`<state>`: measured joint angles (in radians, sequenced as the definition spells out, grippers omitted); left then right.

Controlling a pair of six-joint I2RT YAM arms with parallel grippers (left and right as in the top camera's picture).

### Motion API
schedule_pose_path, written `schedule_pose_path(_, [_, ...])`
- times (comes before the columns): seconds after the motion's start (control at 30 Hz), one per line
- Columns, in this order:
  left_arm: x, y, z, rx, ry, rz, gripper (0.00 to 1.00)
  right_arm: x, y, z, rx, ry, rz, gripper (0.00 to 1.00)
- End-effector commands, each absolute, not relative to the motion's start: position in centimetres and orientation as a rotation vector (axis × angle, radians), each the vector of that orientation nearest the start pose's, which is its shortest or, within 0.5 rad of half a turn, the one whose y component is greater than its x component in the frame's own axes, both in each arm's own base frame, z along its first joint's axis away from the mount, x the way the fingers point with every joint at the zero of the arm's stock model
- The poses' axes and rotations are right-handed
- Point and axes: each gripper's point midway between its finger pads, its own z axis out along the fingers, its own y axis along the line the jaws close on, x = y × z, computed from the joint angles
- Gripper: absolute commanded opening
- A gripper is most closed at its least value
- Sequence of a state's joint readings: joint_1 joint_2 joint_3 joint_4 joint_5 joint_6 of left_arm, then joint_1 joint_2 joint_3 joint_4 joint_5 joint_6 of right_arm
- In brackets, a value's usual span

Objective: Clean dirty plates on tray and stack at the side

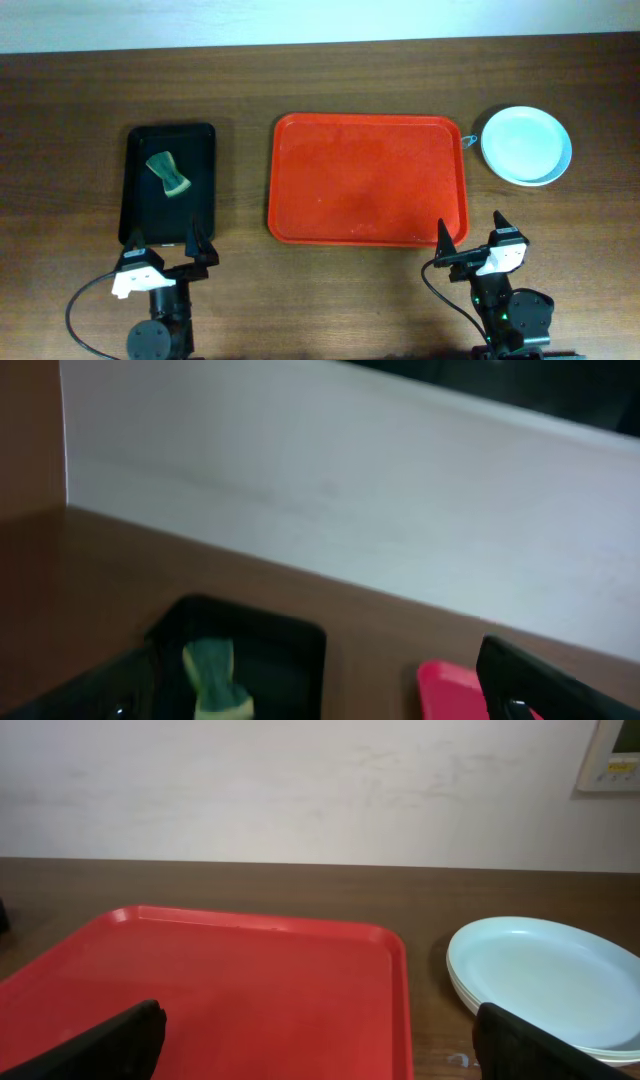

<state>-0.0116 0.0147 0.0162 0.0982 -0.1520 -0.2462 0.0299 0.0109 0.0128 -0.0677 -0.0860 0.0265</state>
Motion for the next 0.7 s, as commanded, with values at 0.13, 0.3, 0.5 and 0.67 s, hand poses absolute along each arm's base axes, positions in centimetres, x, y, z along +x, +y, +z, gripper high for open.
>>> schedule_pose_path(0.13, [24.5,1.7,15.9,-0.19,1.627,-0.019,0.99,24.5,2.2,15.8,-0.061,1.641,0.118,0.99])
schedule_pose_path(0.3, [24.6,1.0,15.7,-0.032,1.648,0.063,0.99,24.5,2.2,15.8,-0.061,1.641,0.118,0.98])
schedule_pose_path(0.5, [24.6,0.9,15.7,-0.023,1.65,0.067,0.99,24.5,2.2,15.8,-0.061,1.641,0.118,0.99])
schedule_pose_path(0.67, [24.6,1.0,15.7,-0.024,1.65,0.068,0.99,24.5,2.2,15.8,-0.061,1.641,0.118,0.99])
